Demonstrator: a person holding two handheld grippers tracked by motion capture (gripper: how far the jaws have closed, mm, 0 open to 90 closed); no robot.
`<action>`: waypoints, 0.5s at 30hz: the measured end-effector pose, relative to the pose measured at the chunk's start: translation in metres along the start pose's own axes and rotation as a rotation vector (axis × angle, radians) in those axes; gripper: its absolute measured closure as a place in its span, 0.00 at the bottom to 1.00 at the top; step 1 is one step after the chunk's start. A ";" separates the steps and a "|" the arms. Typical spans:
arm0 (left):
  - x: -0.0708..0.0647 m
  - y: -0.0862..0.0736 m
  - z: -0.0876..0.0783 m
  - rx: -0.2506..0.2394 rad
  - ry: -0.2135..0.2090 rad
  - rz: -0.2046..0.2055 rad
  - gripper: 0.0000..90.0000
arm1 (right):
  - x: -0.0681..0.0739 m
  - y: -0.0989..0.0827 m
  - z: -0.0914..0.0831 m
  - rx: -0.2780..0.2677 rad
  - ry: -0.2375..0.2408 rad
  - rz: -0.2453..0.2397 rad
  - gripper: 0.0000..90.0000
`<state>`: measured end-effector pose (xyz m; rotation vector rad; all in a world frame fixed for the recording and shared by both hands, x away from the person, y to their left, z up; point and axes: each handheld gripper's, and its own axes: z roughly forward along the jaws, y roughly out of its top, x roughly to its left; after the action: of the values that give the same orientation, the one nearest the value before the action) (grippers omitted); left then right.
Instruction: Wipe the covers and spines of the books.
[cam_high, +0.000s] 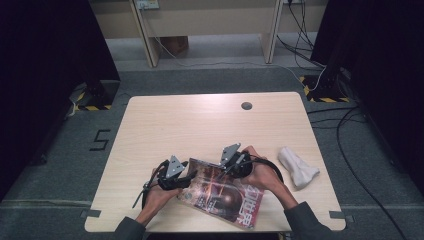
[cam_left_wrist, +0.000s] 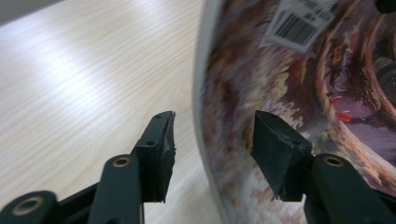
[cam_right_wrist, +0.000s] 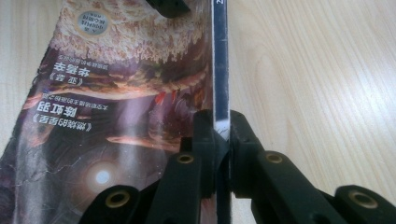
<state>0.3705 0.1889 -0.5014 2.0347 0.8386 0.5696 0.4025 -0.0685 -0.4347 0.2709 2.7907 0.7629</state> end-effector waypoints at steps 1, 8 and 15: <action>0.001 0.000 -0.003 0.002 0.007 -0.015 0.51 | 0.000 0.000 -0.001 -0.001 -0.003 -0.001 0.94; 0.000 -0.002 -0.024 0.009 -0.001 -0.106 0.39 | -0.005 0.000 -0.008 -0.007 -0.004 0.032 0.94; -0.005 -0.013 -0.037 0.082 0.003 -0.161 0.26 | -0.012 0.002 -0.014 -0.004 -0.017 0.051 0.94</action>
<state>0.3388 0.2106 -0.4932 2.0169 1.0320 0.4555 0.4102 -0.0767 -0.4196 0.3471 2.7760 0.7733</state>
